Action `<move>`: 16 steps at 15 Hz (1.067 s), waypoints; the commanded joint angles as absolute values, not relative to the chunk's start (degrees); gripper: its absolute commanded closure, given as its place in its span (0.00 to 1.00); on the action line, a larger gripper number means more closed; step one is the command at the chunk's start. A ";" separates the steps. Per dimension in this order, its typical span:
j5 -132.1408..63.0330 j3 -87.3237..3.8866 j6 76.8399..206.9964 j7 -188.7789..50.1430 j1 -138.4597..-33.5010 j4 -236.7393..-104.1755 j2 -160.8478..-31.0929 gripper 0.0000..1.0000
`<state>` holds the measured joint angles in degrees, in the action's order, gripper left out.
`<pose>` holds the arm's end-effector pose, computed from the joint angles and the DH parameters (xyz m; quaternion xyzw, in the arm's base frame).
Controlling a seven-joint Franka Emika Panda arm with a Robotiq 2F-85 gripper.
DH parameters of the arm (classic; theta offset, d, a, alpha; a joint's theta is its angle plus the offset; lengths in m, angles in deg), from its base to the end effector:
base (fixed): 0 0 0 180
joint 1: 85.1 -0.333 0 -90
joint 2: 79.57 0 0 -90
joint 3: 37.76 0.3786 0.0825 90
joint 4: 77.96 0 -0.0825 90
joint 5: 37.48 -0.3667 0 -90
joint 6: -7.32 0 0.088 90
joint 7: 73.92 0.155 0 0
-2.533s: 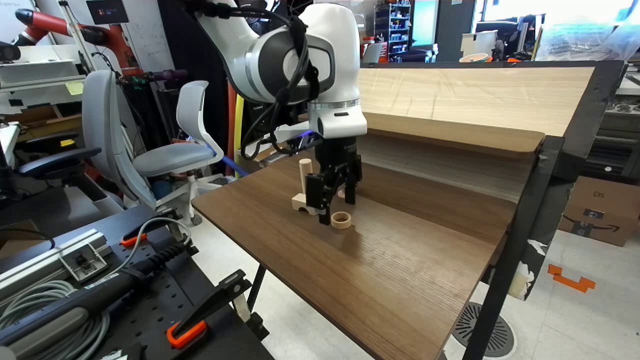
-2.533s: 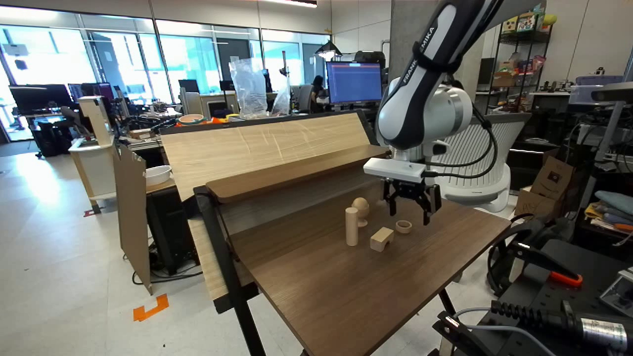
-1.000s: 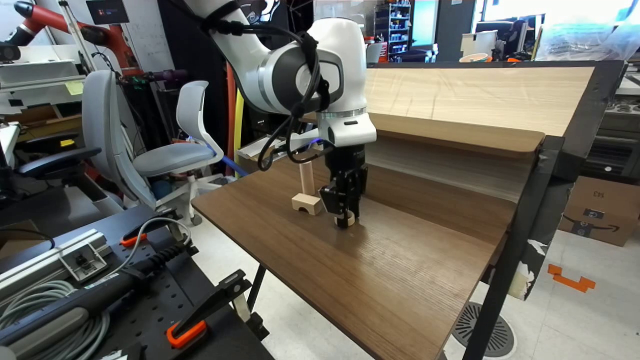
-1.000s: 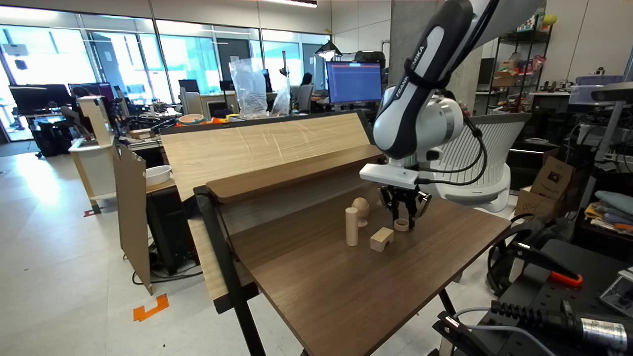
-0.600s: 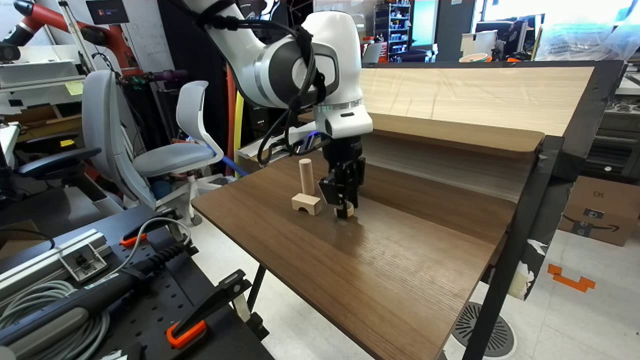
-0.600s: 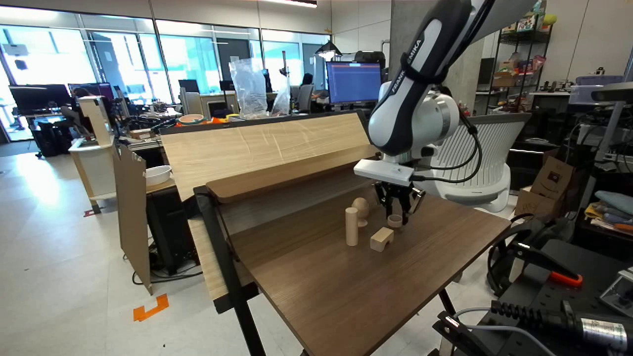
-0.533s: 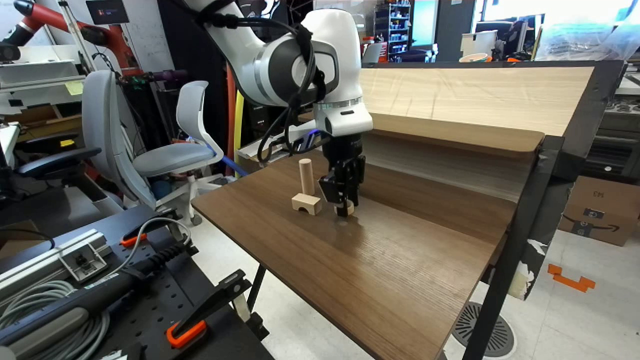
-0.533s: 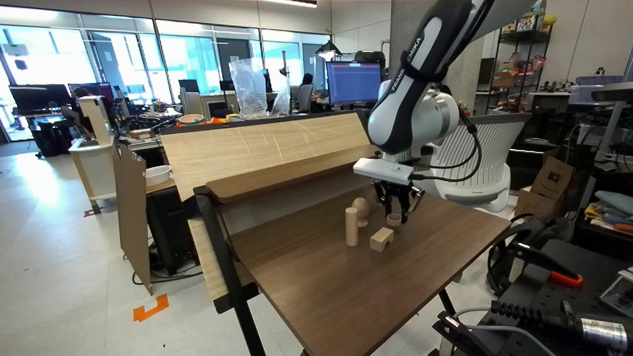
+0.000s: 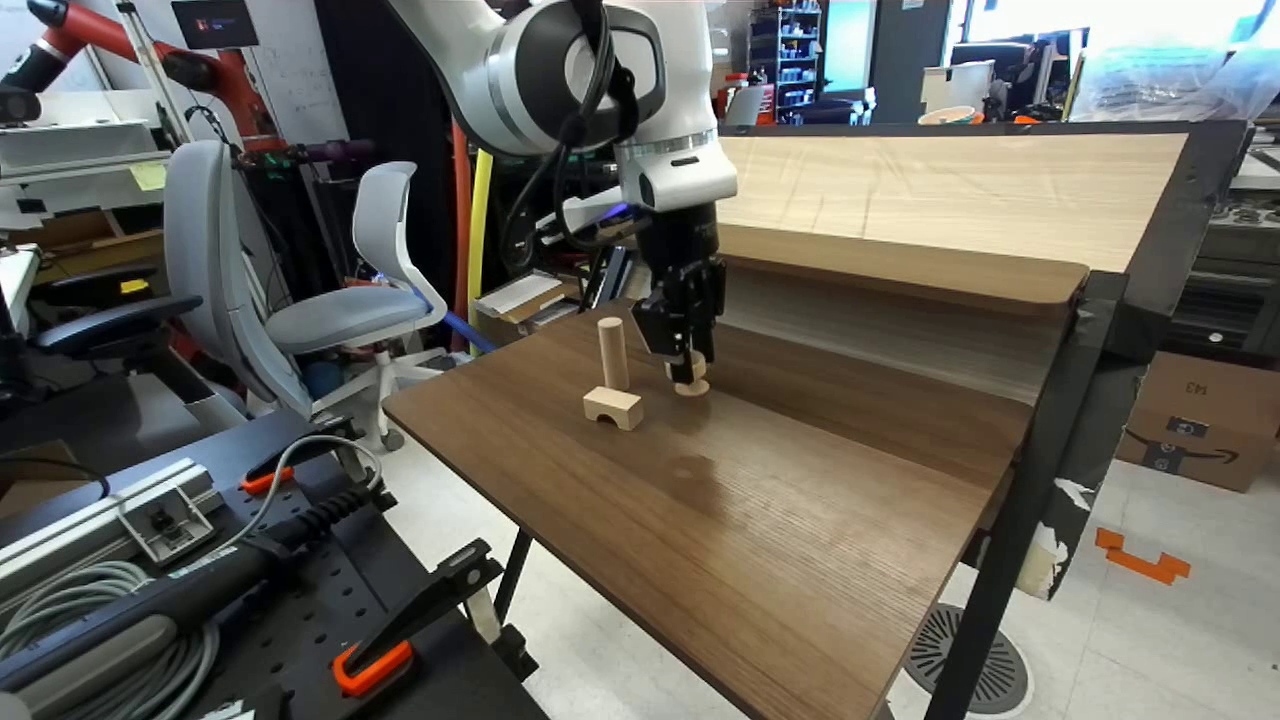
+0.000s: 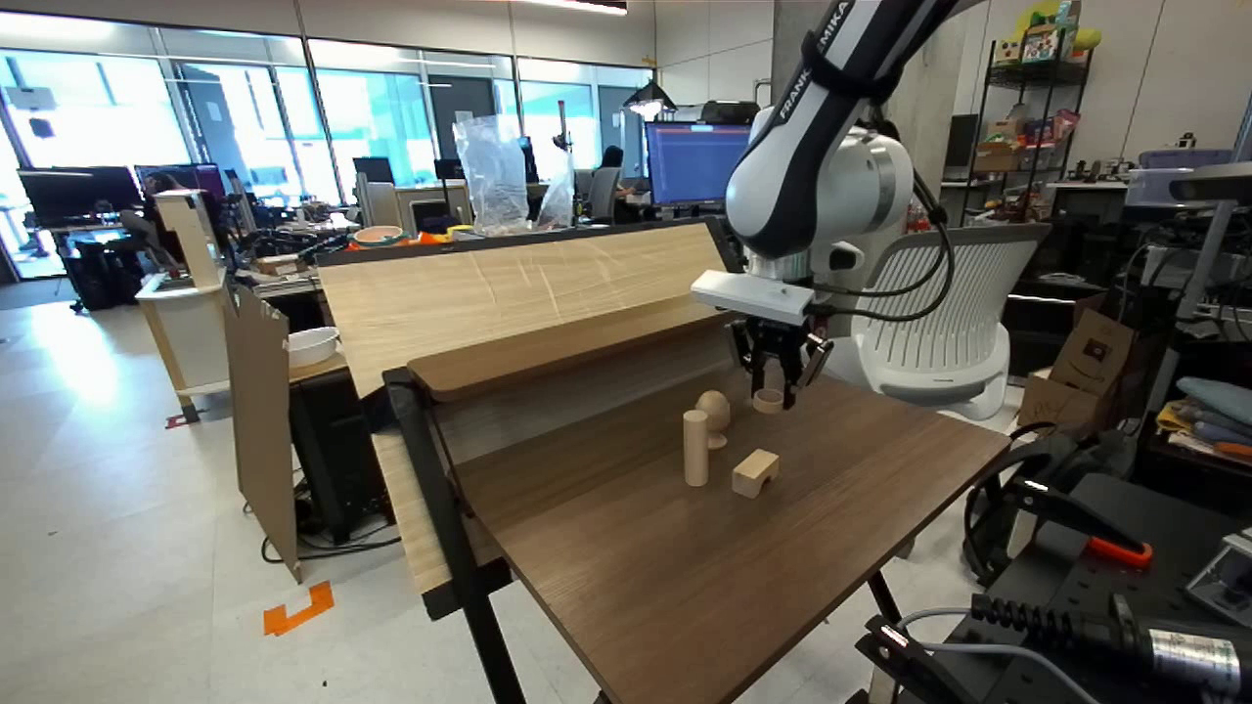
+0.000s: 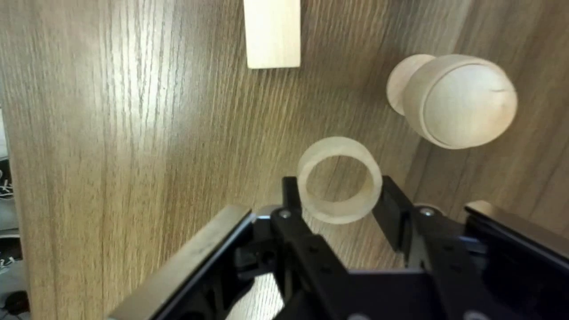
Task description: Place the wooden ring on the wooden cylinder
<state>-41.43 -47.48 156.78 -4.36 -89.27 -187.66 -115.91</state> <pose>0.6599 -0.0570 0.1868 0.7851 -0.6176 0.0463 0.0076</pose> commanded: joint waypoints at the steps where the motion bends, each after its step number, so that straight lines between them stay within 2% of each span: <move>1: -41.76 -47.12 155.28 -4.59 -90.61 -191.11 -111.53 0.80; 16: -40.00 -45.63 156.79 -3.49 -96.00 -195.71 -106.25 0.80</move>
